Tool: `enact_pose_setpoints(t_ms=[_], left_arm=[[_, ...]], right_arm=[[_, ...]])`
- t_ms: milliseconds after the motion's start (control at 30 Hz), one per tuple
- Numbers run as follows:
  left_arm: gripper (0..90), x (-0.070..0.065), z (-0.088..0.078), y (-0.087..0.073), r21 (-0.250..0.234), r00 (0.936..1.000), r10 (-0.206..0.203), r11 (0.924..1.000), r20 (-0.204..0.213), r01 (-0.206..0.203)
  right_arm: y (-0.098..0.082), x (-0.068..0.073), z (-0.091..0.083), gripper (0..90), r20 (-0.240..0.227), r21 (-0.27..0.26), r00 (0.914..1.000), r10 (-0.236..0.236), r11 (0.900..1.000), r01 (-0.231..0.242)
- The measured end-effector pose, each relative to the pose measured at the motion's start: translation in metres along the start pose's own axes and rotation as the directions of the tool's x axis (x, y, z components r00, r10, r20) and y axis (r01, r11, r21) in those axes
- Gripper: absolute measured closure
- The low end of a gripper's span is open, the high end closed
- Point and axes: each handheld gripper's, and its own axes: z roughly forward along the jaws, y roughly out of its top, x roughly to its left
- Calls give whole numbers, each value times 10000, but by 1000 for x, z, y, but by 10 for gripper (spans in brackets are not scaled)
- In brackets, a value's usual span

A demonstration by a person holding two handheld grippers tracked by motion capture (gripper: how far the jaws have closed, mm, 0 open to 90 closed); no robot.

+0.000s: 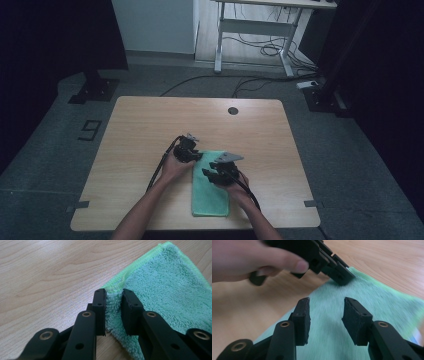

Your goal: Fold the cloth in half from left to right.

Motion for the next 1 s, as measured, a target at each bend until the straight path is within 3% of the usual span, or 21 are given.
enact_pose_setpoints(t_ms=[33, 167, 233, 500, 667, 800, 900, 1000], left_arm=[[729, 1, 0, 0, -12, 10000, -47, 10000, 27, 47], [722, 2, -1, -1, -19, 10000, -44, 10000, 22, 44], [723, 2, -1, -2, -98, 10000, -49, 9999, -3, 48], [719, 1, -1, -1, -33, 9999, -139, 9999, -38, 139], [719, 0, -1, -2, -109, 9997, -208, 9997, -84, 207], [720, 3, -1, -3, -161, 9992, -386, 9991, 93, 387], [719, 4, -1, -3, -181, 9989, -445, 9988, 125, 447], [718, 4, -1, -3, -224, 9989, -443, 9988, 138, 446]], right_arm=[[2, -1, 8, 569, 178, 213, 9998, -108, 9997, 104], [-6, -5, 24, 559, 115, 630, 9999, 103, 9980, -110], [-12, -2, 18, 543, 58, 404, 10000, 54, 9992, -57], [-39, 21, -11, 503, -77, 404, 9942, -1071, 9934, 1073], [-23, 22, -9, 507, -209, 119, 9950, -979, 9951, 982], [-6, 26, 10, 525, -500, 216, 9939, -987, 9948, 999], [-7, 29, 23, 543, -676, 583, 9926, -1014, 9927, 1053], [-13, 35, 22, 545, -605, 572, 9900, -1274, 9897, 1309]])
